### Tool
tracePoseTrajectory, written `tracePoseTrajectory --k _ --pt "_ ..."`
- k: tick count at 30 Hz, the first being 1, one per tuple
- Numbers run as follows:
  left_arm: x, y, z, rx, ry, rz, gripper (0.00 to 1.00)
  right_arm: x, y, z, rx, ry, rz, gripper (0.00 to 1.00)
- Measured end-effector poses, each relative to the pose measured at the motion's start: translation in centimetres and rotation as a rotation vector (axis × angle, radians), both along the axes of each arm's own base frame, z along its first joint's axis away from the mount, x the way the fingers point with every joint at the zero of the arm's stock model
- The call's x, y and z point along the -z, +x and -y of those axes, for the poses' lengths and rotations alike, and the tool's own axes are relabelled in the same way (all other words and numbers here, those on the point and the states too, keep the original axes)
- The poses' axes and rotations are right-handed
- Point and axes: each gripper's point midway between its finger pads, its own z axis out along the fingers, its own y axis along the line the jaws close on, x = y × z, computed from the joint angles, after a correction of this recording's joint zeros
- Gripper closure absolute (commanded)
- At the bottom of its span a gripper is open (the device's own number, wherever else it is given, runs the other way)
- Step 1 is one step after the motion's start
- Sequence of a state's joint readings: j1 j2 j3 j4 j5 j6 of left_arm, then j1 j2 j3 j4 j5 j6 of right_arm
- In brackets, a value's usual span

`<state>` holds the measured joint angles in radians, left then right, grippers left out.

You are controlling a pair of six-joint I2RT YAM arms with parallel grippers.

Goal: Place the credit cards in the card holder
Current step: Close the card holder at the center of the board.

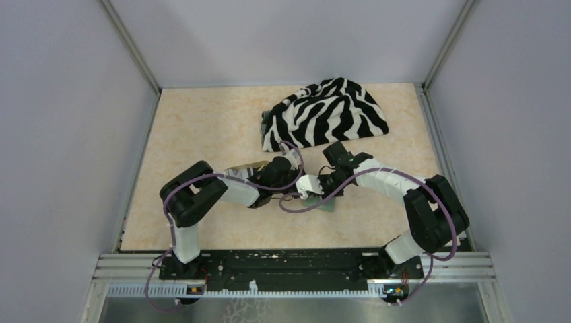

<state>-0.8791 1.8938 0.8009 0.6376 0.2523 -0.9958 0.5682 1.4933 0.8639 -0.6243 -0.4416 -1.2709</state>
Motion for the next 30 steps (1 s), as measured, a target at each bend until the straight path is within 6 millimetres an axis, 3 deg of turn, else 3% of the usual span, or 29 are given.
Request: tracePoseTrajectory --k 30 --pt "1.2 -0.7 -0.7 -0.018 -0.036 -0.047 1.00 0.4 -0.4 -0.1 0.006 -0.084 -0.045 1.00"
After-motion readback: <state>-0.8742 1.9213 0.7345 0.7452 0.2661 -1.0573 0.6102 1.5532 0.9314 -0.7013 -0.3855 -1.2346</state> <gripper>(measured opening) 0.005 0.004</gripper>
